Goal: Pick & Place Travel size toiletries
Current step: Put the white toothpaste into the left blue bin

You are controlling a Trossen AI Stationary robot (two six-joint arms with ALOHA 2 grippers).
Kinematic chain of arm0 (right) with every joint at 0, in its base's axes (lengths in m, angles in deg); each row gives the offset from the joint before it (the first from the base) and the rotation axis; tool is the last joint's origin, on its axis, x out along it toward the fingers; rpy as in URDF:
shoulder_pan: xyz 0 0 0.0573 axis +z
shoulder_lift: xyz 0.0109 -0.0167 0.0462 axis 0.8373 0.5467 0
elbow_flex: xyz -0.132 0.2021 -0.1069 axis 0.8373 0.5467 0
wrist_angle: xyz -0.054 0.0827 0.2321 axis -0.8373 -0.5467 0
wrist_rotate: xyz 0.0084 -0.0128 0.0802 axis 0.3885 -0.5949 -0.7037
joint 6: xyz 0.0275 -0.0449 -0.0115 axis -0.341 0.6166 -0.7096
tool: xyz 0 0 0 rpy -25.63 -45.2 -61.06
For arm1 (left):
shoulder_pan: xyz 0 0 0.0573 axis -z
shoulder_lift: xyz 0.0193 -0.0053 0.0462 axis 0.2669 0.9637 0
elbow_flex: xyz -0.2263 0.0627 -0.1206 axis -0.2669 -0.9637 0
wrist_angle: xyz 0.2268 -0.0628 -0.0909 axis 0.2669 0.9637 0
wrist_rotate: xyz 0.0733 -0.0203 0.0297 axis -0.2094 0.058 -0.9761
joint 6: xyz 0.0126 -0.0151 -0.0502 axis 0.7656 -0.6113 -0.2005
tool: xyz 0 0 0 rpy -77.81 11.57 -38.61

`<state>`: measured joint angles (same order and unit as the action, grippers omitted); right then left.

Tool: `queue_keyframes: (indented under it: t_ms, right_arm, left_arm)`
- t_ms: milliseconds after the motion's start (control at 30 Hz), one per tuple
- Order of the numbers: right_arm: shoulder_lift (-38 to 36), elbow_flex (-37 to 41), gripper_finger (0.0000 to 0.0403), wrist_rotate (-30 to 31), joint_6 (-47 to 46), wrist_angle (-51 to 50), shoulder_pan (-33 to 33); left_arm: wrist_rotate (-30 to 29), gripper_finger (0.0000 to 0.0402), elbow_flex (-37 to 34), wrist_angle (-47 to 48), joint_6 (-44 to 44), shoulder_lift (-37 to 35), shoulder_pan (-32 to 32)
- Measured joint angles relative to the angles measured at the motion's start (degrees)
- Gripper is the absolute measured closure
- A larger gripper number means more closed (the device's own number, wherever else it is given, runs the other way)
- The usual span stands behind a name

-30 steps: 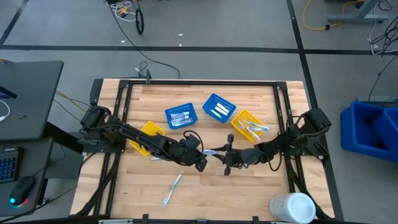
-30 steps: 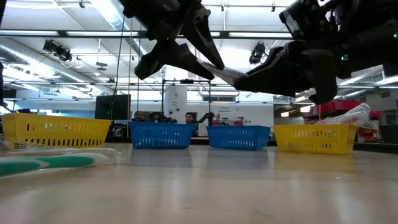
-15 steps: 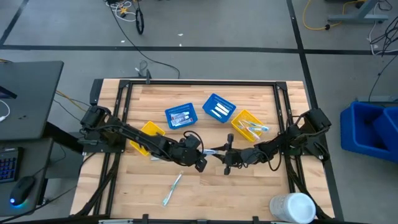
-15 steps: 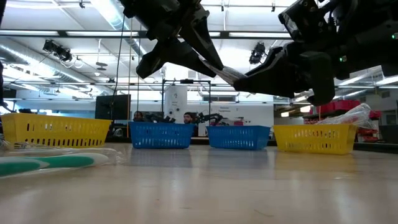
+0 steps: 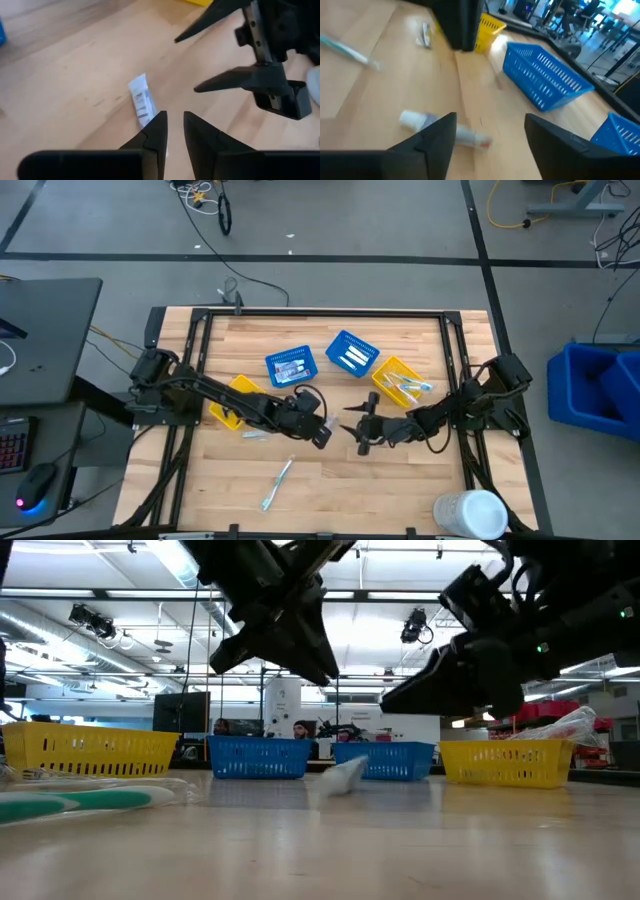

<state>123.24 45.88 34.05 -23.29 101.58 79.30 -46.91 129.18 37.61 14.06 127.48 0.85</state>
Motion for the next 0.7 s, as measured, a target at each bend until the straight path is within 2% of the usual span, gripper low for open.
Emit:
queue_keyframes:
  t_ms: [167,300,467,700]
  right_arm:
    - [0.0,0.0,0.0133,0.0,-1.4,-2.4,0.1]
    - [0.0,0.0,0.0132,0.0,-1.5,-2.9,0.1]
    - [0.0,0.0,0.0148,-0.1,-2.9,-5.7,0.0]
    - [0.0,0.0,0.0175,-2.8,-5.4,-6.2,0.1]
  left_arm:
    - [3.3,0.0370,0.0,1.9,0.0,-0.3,-2.1]
    - [1.7,0.0395,0.0,1.8,2.2,-0.3,-2.6]
    - [-1.4,0.0375,0.0,1.9,2.9,-0.3,-2.6]
    - [-4.8,0.0352,0.0,1.8,9.7,-0.3,-1.3]
